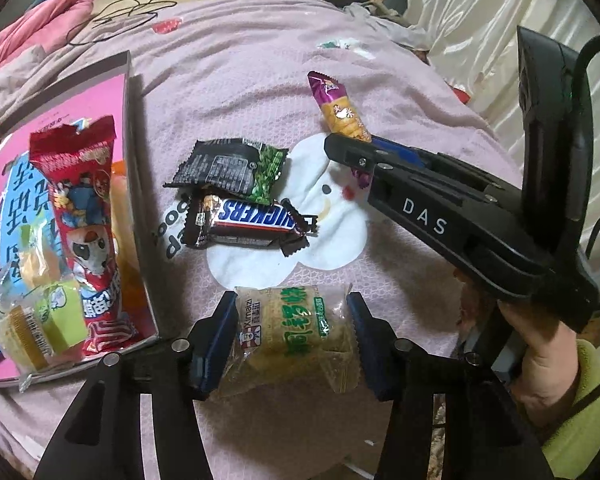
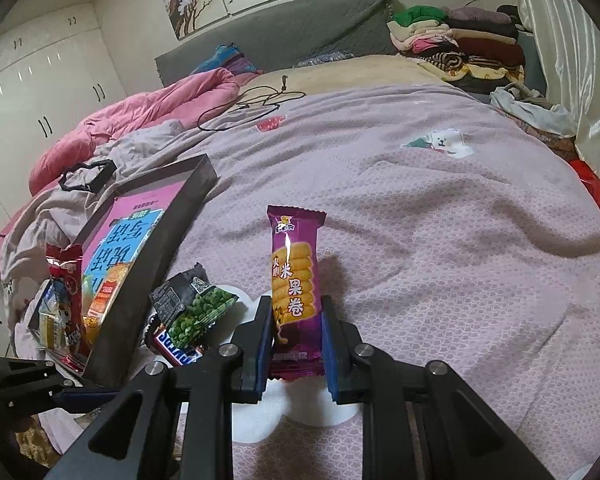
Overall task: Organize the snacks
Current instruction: 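Carry pastry packet with left tool while right carries purple bar toward the tray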
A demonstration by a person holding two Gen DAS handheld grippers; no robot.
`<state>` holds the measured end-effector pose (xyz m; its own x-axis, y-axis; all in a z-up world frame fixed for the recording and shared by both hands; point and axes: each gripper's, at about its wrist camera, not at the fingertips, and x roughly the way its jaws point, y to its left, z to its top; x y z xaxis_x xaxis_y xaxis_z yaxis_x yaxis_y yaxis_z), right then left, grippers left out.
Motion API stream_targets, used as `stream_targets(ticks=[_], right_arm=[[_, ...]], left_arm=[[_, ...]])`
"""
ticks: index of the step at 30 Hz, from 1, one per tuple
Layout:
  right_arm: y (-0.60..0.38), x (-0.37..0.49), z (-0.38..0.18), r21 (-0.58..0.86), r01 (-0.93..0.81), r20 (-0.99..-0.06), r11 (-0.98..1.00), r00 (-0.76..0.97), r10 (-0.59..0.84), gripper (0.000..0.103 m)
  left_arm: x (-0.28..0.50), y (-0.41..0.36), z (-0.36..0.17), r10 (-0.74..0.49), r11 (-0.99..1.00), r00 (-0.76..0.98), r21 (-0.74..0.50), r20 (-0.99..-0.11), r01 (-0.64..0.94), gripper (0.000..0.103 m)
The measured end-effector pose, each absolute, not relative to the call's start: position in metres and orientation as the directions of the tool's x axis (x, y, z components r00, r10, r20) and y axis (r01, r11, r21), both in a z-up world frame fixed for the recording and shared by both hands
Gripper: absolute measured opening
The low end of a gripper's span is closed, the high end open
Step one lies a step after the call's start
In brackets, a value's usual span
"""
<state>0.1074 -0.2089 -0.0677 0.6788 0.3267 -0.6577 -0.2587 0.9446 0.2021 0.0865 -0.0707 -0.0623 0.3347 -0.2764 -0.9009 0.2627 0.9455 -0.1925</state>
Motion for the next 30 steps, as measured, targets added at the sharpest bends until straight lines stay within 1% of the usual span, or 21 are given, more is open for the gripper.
stream_targets(ticks=[6,12,30], right_arm=[[-0.209,0.104,-0.066,0.208,-0.262,-0.652,0.942,0.681,0.333,0.022],[-0.209,0.096,-0.057,0.216,-0.28,-0.622,0.935,0.699,0.353,0.023],[-0.183,0.068,-0.034,0.217,-0.388,-0.567,0.896,0.696,0.439,0.022]], left_arm=[[0.083,-0.067,-0.051,-0.289,0.945,0.355,-0.205,-0.889,0.256,0.056],[0.08,-0.057,-0.037,-0.304,0.942,0.379,-0.217,-0.874,0.255,0.056],[0.07,-0.029,-0.012,-0.295,0.953,0.443,-0.224,-0.847,0.205,0.056]])
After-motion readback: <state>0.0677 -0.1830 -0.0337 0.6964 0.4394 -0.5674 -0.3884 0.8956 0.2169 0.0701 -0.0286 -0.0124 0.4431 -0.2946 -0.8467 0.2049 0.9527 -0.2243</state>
